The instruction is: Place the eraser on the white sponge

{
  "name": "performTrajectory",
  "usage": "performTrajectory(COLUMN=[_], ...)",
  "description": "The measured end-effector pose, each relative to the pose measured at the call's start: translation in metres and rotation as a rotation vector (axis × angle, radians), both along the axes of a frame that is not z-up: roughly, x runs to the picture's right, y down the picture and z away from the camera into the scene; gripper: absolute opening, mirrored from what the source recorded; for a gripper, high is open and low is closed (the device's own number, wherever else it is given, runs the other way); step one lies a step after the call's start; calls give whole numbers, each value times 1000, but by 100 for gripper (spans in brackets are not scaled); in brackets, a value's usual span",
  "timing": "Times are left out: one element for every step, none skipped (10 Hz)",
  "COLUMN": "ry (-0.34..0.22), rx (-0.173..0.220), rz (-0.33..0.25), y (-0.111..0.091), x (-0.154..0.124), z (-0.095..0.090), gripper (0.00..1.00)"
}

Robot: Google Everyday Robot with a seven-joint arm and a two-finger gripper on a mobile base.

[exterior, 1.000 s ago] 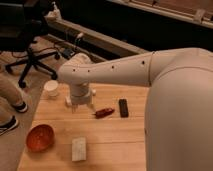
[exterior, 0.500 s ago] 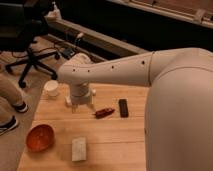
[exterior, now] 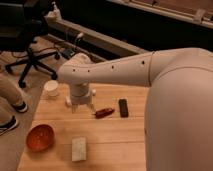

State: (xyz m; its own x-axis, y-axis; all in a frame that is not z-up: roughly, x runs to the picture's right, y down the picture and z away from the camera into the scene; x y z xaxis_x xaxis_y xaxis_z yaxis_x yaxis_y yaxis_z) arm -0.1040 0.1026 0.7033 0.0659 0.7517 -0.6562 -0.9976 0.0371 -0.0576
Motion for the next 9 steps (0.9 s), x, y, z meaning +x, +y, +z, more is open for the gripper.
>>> performTrajectory(ry=[0,0,0,0,1,4,14,22,27], rx=[0,0,0,0,-2,2,11,24,44], rz=[0,0,0,0,0,2,0,-2,-7], y=[0,0,0,0,0,-5,-11,-21,-31], x=[0,0,0,0,0,2,10,19,30], z=[0,0,0,0,0,3,8,14,20], gripper=[65,65,65,65,65,65,65,65,65])
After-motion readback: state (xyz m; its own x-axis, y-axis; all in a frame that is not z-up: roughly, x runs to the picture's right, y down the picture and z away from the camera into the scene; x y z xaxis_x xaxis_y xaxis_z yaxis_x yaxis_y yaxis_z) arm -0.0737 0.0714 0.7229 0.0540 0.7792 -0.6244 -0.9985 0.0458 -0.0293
